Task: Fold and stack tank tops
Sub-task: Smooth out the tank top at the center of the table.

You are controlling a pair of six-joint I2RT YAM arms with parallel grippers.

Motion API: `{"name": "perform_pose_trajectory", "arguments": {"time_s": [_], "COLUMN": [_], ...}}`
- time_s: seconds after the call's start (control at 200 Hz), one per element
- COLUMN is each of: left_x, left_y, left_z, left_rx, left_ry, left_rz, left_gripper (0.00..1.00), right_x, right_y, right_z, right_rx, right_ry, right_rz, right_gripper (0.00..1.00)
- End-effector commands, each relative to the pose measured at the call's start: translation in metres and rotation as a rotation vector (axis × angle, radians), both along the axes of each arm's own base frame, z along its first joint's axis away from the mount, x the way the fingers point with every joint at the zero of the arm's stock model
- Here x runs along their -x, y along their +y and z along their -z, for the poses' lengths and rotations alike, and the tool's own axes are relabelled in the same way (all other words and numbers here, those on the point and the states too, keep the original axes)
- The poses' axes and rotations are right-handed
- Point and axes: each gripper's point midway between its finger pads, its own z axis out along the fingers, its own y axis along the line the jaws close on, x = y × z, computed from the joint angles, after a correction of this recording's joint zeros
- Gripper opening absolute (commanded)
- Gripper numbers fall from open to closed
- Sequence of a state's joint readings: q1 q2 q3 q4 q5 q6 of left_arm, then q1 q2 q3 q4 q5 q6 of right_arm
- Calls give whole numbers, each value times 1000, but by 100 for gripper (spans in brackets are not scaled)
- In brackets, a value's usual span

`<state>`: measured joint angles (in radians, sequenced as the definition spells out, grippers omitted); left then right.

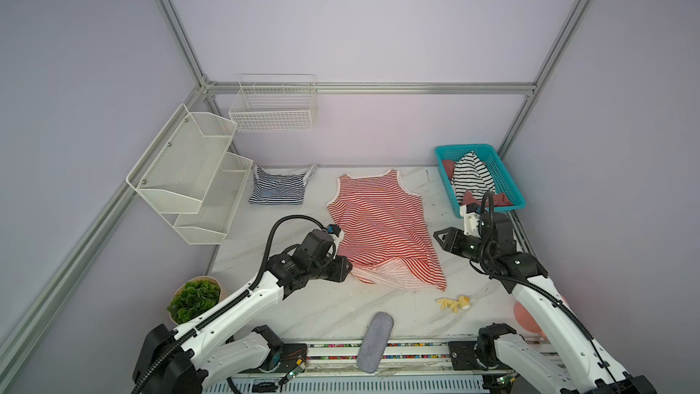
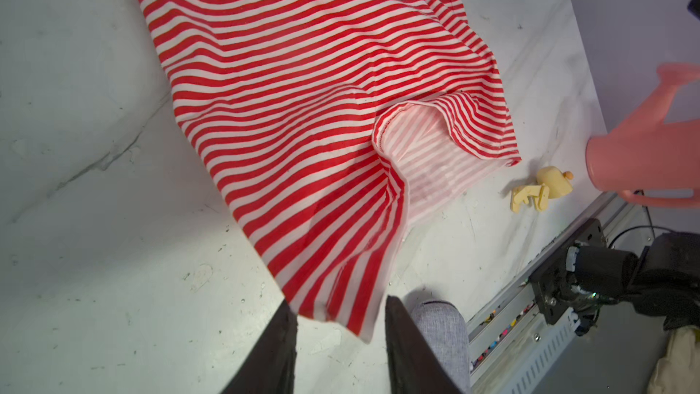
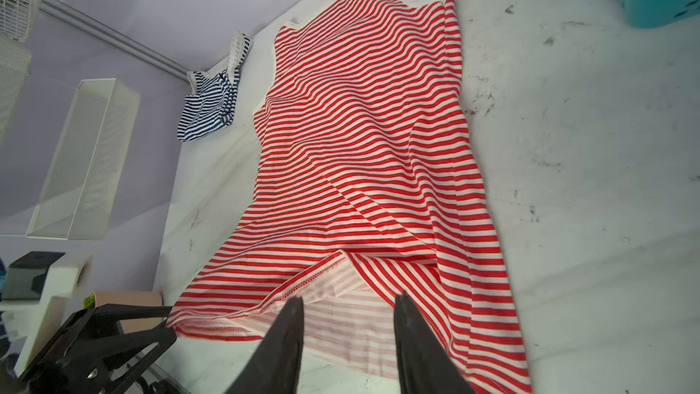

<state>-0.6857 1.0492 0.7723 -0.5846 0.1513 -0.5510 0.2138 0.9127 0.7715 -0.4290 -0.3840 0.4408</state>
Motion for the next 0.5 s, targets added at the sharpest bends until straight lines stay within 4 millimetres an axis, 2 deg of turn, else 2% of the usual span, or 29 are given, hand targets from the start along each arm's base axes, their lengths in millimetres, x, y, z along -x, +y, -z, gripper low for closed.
{"name": "perform_pose_trajectory", "arguments": {"time_s": [0.0, 0.12, 0.21, 0.29, 0.38, 0.495], "left_x": [15, 28, 34, 35, 41, 50], "left_y": [-4, -4, 2, 5, 5, 19], "left_z": [4, 18, 29, 31, 25, 23], "left_rx": [5, -27, -67, -82, -66, -73], "left_ry": [49, 105, 145, 148, 160, 161], "left_rz": [22, 43, 33, 19, 31, 2], "left_gripper": [49, 57, 58, 58, 55, 44], "right_x": [1, 5, 8, 11, 16, 19], "right_y": [0, 12, 14, 16, 20, 24], "right_z": [7, 19, 34, 42, 51, 63], "right_rx": [24, -16, -1, 8, 20, 57], "right_ry": [32, 66, 106, 130, 158, 194], "right_rz": [-20, -84, -103, -123, -152, -181], "right_gripper": [42, 43, 45, 45, 43, 42]}}
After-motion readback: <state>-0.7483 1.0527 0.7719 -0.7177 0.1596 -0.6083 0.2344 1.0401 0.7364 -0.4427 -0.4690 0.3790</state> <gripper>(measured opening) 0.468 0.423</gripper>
